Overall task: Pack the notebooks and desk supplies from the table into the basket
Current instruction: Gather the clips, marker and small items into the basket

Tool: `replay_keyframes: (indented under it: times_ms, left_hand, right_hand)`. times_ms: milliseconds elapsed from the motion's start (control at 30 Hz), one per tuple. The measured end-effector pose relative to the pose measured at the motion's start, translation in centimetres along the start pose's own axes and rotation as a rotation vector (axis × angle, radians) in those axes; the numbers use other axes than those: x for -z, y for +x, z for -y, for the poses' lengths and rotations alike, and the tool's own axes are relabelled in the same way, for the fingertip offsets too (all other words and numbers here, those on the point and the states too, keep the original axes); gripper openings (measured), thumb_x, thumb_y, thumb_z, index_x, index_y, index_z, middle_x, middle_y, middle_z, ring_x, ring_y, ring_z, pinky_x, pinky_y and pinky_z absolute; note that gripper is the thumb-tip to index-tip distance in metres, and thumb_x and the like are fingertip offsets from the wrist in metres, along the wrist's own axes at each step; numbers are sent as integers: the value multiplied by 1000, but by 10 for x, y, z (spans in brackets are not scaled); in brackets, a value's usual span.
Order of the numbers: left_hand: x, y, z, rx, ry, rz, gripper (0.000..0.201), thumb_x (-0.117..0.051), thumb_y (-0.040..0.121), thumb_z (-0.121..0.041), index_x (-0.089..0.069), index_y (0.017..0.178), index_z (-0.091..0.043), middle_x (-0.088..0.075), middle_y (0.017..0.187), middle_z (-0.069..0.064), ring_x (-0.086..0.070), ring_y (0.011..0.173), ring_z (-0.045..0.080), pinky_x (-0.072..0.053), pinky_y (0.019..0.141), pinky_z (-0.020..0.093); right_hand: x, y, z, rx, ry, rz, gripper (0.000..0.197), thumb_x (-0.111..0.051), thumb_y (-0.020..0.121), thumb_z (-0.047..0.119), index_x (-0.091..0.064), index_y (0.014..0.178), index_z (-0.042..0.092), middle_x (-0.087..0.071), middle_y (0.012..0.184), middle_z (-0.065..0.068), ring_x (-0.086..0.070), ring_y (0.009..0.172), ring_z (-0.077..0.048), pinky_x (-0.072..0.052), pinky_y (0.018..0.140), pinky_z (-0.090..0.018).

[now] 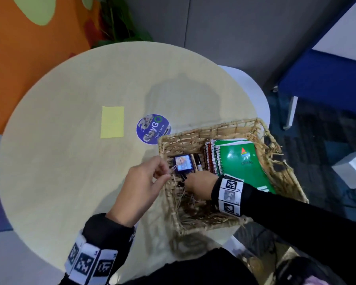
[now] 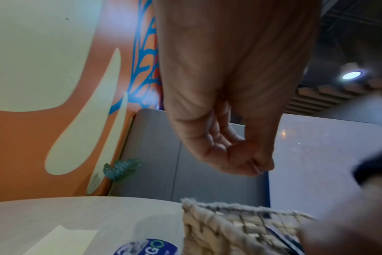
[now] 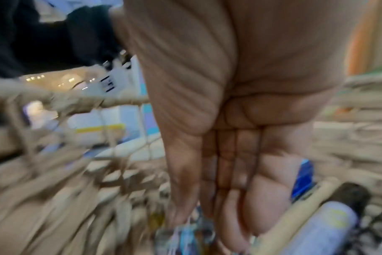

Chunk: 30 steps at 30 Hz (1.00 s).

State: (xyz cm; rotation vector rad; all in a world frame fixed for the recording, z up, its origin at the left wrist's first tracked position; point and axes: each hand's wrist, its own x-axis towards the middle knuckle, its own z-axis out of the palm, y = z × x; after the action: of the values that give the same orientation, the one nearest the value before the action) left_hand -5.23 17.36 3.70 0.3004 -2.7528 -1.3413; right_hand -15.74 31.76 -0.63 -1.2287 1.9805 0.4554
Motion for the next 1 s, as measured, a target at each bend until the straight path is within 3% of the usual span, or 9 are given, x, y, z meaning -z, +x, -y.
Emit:
replay_keyframes:
  times_ms: [133,267,333,400,500,667,833,933,1000]
  left_hand:
    - [-23,-10,-10,-106,88,181,10,-68,78,-7,-63,79,-15,-68,75,-2,-61,72,12,-42,66,20]
    - [-57,-6,-14,-219,465,443,28,-51,85,3,-69,99,-14,-69,98,5,-61,94,21,-51,84,32]
    - [-67,-4,-21,-271,677,550,31,-46,85,8,-69,100,-8,-68,96,10,-59,90,26,-52,81,38]
    - [-75,-3,-29,-293,808,613,24,-46,88,2,-68,94,-4,-67,93,11,-53,90,26,-43,81,40]
    - [-85,-5,-32,-214,913,757,21,-47,92,-8,-67,92,-4,-67,103,12,-44,111,28,-29,100,47]
    - [-94,-5,-34,-140,992,951,25,-46,95,-17,-62,111,-8,-59,126,15,-28,135,30,-13,114,56]
    - [-75,8,-29,-240,757,664,25,-44,92,-20,-65,104,-13,-65,109,6,-49,110,27,-32,100,50]
    - [-35,25,-24,-197,397,347,32,-37,91,-31,-62,111,-24,-66,112,-4,-56,107,19,-40,91,38]
    - [-4,40,-8,-109,223,132,35,-37,88,-37,-63,109,-27,-69,109,-8,-61,102,12,-44,90,30]
  right_hand:
    - [5,-31,-29,-155,223,-280,20,-64,85,20,-66,100,7,-66,103,-14,-63,98,-31,-50,79,-35]
    - [-10,-69,-52,-288,472,-484,11,-65,84,26,-70,88,16,-72,89,-3,-66,84,-20,-50,73,-28]
    - [-21,-86,-54,-330,558,-544,13,-66,84,30,-71,88,19,-73,86,1,-67,81,-16,-55,76,-31]
    - [-31,-99,-52,-352,593,-561,17,-66,83,34,-72,93,22,-75,90,3,-68,81,-13,-57,79,-32]
    - [-45,-107,-47,-374,597,-597,17,-67,83,35,-74,93,24,-77,90,4,-69,78,-10,-54,71,-19]
    - [-57,-107,-40,-325,676,-580,11,-67,85,29,-75,88,23,-74,81,11,-65,69,0,-45,64,-7]
    - [-46,-101,-47,-288,703,-606,7,-67,83,29,-72,80,25,-72,71,12,-66,68,-3,-53,68,-20]
    - [-25,-96,-59,-246,705,-663,5,-71,81,23,-74,81,27,-65,63,25,-63,76,10,-44,63,-2]
    - [0,-88,-71,-217,668,-682,8,-71,82,23,-75,88,25,-65,73,27,-60,68,17,-41,65,5]
